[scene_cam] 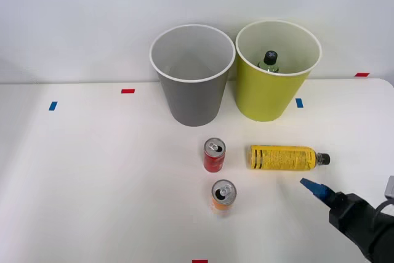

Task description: Put cans in the gray bin, plastic bottles in the light green bin

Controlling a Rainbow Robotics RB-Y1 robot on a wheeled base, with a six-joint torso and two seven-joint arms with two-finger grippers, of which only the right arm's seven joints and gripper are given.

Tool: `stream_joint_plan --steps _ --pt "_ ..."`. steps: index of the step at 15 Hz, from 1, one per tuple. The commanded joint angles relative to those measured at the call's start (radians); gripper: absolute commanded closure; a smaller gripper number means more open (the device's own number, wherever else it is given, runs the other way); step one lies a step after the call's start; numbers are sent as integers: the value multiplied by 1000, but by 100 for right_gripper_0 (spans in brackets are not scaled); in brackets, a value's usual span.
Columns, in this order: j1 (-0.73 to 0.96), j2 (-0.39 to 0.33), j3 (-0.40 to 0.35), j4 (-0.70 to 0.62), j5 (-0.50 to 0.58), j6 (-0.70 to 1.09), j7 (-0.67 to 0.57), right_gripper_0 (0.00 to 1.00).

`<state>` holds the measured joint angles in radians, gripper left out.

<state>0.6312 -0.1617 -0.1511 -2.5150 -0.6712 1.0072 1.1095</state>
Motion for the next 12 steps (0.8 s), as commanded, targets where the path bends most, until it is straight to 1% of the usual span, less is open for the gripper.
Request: stream_joint_plan --steps 1,4,5,6,7,8,10,11,12 --pt "-148 42 -28 -30 139 209 -258 1" --pt "-285 37 -25 -31 232 376 -504 2" --pt "-320 30 -25 -31 252 421 -556 1" --pt "-361 11 -22 -30 257 478 -657 1" --pt "-392 -13 -12 -30 257 504 -758 1" --pt "-416 -45 10 -28 257 521 -887 2" --pt "-441 -117 68 -28 265 521 -1117 1" --pt "-450 -154 93 -27 268 521 -1208 1" --pt "-459 -180 111 -18 268 521 -1269 1"
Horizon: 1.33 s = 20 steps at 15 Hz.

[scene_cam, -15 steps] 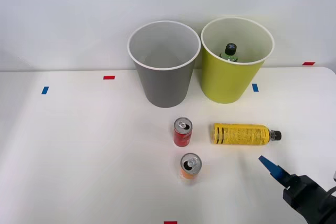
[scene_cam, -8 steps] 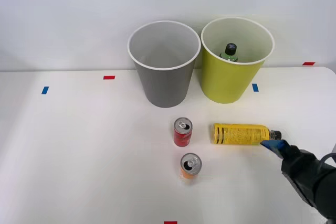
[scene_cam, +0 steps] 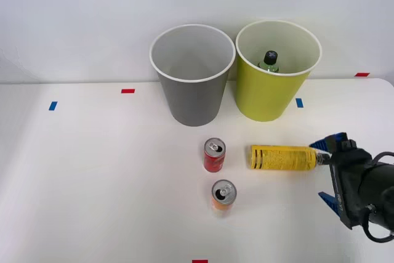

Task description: Put cans in the gray bin, plastic bottles in the light green bin

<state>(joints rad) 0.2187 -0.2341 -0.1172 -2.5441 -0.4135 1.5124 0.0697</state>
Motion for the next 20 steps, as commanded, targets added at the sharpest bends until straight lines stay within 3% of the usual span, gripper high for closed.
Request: stream_joint_plan --steps 1,7,10,13,16,20 --pt "-71 -142 103 41 19 15 -289 1" --pt "-240 -175 183 226 55 17 -444 1" --pt "-286 -183 185 283 55 35 -459 2" --pt "-380 -185 185 328 44 212 -478 1" --pt "-423 -185 186 386 13 201 -550 1" --pt "-452 -175 186 467 12 196 -547 1"
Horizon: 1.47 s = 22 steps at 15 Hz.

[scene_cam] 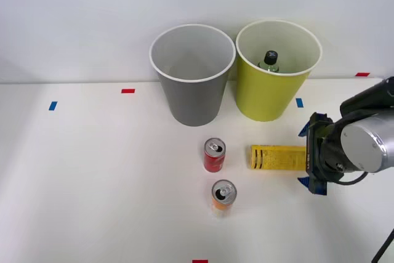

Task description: Put cans in the gray bin, plastic bottles in the light green bin

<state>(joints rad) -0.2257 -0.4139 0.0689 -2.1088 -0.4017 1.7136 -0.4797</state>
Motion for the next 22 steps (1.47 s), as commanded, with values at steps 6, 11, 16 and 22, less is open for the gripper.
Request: stream_joint_plan --steps 6,11,16,22 --pt "-21 9 63 130 46 -74 4 2" --pt "-35 44 68 159 80 -75 12 2" --pt "-55 66 94 204 100 -94 13 1" --pt "-60 86 98 233 132 -126 21 2"
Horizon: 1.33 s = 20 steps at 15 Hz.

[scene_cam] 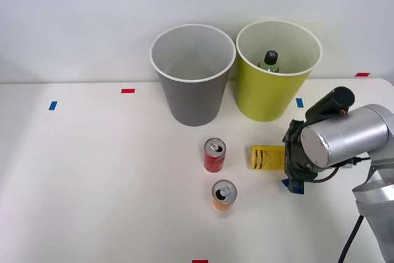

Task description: Put cans in the gray bin, plastic bottles in the light green bin

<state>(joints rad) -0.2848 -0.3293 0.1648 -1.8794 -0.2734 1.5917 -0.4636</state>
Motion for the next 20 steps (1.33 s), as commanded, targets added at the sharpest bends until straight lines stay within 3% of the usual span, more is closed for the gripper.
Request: stream_joint_plan --steps 1,4,5,6,7,8,12,16,20 --pt "-1 1 2 3 5 -2 6 2" --pt "1 1 5 3 11 -2 16 2" --pt "1 1 9 3 13 -4 19 17" --pt "1 0 12 3 16 -4 26 45" --pt "1 -4 15 3 22 -4 33 81" --pt "2 -8 15 3 25 -4 36 100" --pt "2 -28 47 3 39 -2 71 100" --pt "21 -28 51 -6 63 -2 266 100" --pt "111 -45 50 -172 112 -2 456 100"
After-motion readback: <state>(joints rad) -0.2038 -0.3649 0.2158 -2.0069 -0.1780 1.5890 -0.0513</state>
